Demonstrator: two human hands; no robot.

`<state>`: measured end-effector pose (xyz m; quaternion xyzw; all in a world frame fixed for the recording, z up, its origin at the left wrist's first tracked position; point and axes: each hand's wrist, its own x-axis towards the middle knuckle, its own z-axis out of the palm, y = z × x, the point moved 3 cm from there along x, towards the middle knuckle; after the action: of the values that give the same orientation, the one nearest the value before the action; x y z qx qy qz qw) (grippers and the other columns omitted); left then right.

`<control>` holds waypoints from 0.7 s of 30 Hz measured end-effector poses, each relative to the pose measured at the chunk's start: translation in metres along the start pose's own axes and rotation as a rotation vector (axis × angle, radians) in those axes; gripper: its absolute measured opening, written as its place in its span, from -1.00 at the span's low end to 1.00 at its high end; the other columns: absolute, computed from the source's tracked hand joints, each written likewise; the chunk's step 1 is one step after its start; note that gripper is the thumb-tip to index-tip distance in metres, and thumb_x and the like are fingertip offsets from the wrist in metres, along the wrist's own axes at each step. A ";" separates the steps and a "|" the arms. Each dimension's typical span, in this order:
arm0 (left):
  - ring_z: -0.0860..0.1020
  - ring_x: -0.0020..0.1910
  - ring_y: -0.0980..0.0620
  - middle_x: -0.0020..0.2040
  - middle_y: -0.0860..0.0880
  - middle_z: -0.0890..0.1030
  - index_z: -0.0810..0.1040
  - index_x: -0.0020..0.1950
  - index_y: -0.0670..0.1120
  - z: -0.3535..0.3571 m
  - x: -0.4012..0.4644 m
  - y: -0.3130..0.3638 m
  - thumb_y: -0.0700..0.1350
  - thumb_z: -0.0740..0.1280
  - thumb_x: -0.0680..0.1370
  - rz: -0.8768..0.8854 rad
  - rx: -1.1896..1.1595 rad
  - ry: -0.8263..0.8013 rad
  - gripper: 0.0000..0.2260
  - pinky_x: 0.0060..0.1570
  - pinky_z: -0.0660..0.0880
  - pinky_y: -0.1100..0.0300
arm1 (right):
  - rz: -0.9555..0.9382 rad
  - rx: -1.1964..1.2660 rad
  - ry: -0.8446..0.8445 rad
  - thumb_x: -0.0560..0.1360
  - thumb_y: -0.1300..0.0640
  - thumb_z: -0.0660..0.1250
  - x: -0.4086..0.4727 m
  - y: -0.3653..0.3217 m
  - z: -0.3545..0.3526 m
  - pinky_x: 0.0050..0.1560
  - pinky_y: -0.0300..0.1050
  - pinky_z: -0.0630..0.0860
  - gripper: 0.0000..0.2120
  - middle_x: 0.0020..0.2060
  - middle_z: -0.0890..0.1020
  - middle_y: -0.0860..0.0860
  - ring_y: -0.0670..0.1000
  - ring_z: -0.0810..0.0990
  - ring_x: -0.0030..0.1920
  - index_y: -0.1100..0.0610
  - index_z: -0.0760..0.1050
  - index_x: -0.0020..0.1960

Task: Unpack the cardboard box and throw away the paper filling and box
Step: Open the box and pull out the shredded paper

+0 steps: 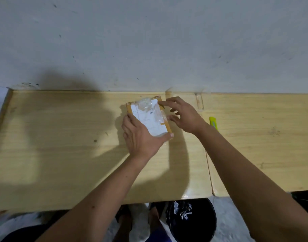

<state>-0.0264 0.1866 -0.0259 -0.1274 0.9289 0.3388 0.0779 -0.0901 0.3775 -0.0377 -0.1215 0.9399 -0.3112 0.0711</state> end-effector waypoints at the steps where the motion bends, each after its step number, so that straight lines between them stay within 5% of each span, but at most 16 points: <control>1: 0.21 0.49 -0.19 0.49 -0.19 0.21 0.05 0.60 -0.24 0.002 -0.003 0.004 0.57 0.49 -0.03 -0.002 0.050 0.011 0.46 0.42 0.31 -0.03 | -0.014 -0.030 -0.021 0.52 0.24 0.44 0.002 0.001 0.001 0.09 0.01 0.61 -0.38 0.38 0.44 -0.07 -0.01 0.62 0.07 -0.23 0.42 0.45; 7: 0.13 0.58 -0.21 0.58 -0.22 0.13 -0.09 0.64 -0.24 0.002 -0.001 0.002 0.53 0.53 0.02 0.030 0.158 -0.061 0.49 0.49 0.24 -0.06 | -0.090 -0.040 -0.025 0.49 0.07 0.52 -0.001 0.001 0.001 0.18 0.01 0.54 -0.52 0.45 0.40 -0.03 0.05 0.55 0.24 -0.15 0.54 0.38; 12: -0.06 0.67 -0.08 0.69 -0.09 -0.07 -0.20 0.66 -0.11 -0.026 0.016 -0.032 0.48 0.51 0.09 0.279 0.247 -0.215 0.42 0.60 0.11 -0.06 | -0.244 -0.140 -0.024 0.48 -0.06 0.52 -0.003 -0.014 0.007 0.33 0.00 0.45 -0.61 0.56 0.32 0.06 0.14 0.37 0.49 0.02 0.58 0.25; 15: 0.06 0.65 -0.10 0.67 -0.09 0.04 -0.10 0.66 -0.14 -0.048 0.024 -0.052 0.49 0.42 0.12 0.416 0.357 -0.175 0.34 0.57 0.17 -0.11 | -0.388 -0.199 -0.070 0.54 -0.13 0.44 -0.003 -0.031 0.020 0.47 -0.01 0.39 -0.61 0.58 0.31 0.07 0.10 0.29 0.57 0.11 0.56 0.24; 18: 0.22 0.58 -0.11 0.60 -0.10 0.21 0.04 0.63 -0.15 -0.061 0.018 -0.075 0.46 0.42 0.17 0.391 0.306 -0.081 0.23 0.51 0.28 -0.10 | -0.363 -0.177 -0.054 0.50 -0.14 0.47 -0.001 -0.044 0.028 0.25 0.08 0.56 -0.63 0.51 0.40 0.03 0.08 0.43 0.45 0.07 0.53 0.16; 21: 0.18 0.60 -0.06 0.61 -0.07 0.13 -0.02 0.65 -0.13 -0.065 0.008 -0.095 0.43 0.48 0.20 0.271 0.158 -0.057 0.24 0.49 0.36 -0.03 | -0.357 -0.192 -0.009 0.45 -0.15 0.52 0.001 -0.052 0.032 0.13 0.07 0.58 -0.53 0.41 0.47 0.07 0.13 0.51 0.22 0.07 0.54 0.25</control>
<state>-0.0098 0.0728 -0.0367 0.0153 0.9588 0.2755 0.0674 -0.0749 0.3185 -0.0313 -0.2940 0.9284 -0.2272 0.0070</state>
